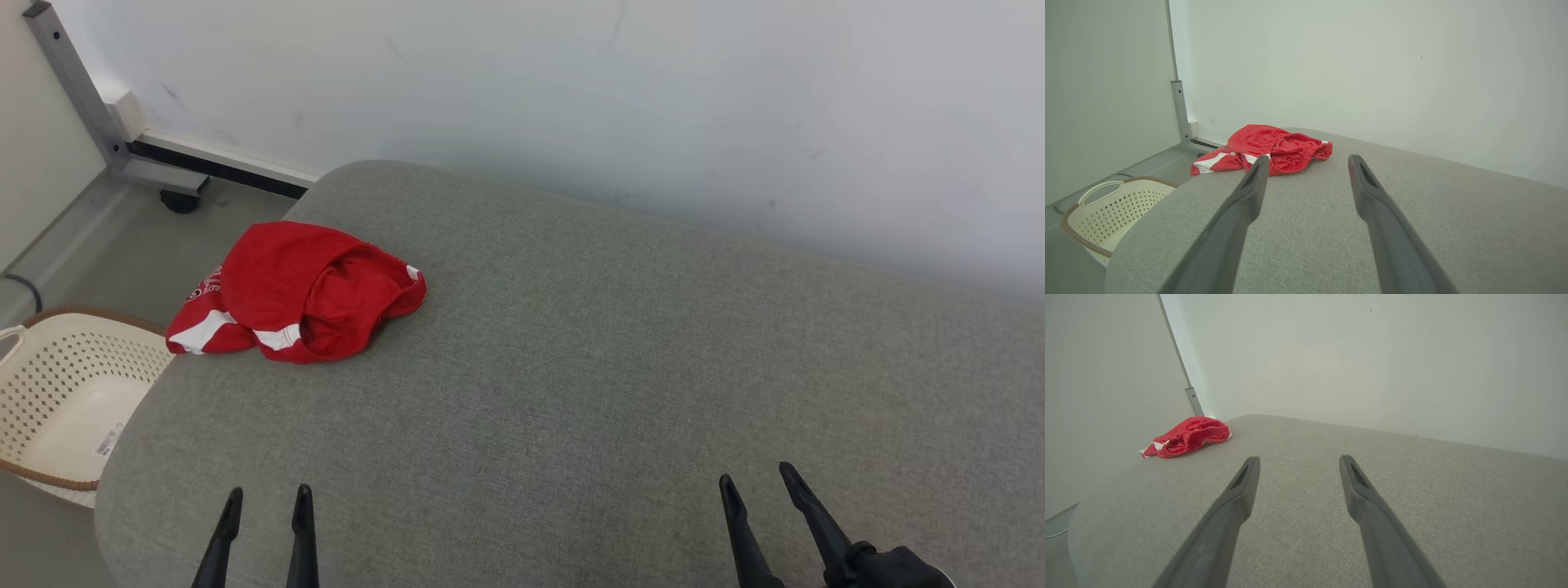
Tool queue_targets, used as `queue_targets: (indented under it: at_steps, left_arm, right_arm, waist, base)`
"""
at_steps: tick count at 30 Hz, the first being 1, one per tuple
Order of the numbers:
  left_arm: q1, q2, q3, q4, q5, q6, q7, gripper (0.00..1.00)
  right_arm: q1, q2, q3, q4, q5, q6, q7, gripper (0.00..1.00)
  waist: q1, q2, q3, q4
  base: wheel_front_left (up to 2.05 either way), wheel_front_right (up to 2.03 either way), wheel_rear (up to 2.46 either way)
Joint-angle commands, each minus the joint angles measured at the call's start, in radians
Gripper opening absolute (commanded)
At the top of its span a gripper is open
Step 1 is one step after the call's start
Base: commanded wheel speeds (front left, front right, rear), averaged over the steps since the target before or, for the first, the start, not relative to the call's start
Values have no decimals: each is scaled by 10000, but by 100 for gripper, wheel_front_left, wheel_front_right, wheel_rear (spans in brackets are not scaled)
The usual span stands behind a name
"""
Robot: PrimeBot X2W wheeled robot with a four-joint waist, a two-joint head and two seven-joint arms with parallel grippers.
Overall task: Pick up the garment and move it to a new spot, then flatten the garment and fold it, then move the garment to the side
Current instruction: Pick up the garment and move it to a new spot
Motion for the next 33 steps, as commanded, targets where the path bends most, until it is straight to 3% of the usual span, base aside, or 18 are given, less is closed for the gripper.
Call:
queue_targets:
  at_steps: [1, 10, 14, 23, 33]
  left_arm:
    - [-243, -3, 93, 45, -57, -10, -46, 100]
    - [-2503, -10, 479, 971, -670, -233, -35, 100]
    - [-3967, 20, 744, 2575, -1106, -525, -37, 100]
    - [-7663, 654, 1097, 6342, -1654, -1015, 134, 100]
    - [-10853, 1233, 850, 9555, -1771, -1280, 1521, 100]
  right_arm:
    - [-107, -109, 28, -2, 13, 0, -8, 100]
    - [-961, -787, 227, -4, -202, 0, -8, 100]
    - [-1487, -1131, 357, 33, -251, 0, -7, 100]
    - [-2211, -1705, 238, 22, -388, 0, -6, 100]
    - [-2714, -2036, 151, -148, -450, 0, -6, 100]
  waist:
    - [0, 0, 193, -72]
    - [0, 0, 1746, -402]
    - [0, 0, 2476, -641]
    - [0, 0, 3729, -1168]
    - [0, 0, 4897, -1544]
  base:
    - [0, 0, 0]
    - [0, 0, 0]
    - [0, 0, 0]
    - [0, 0, 0]
    - [0, 0, 0]
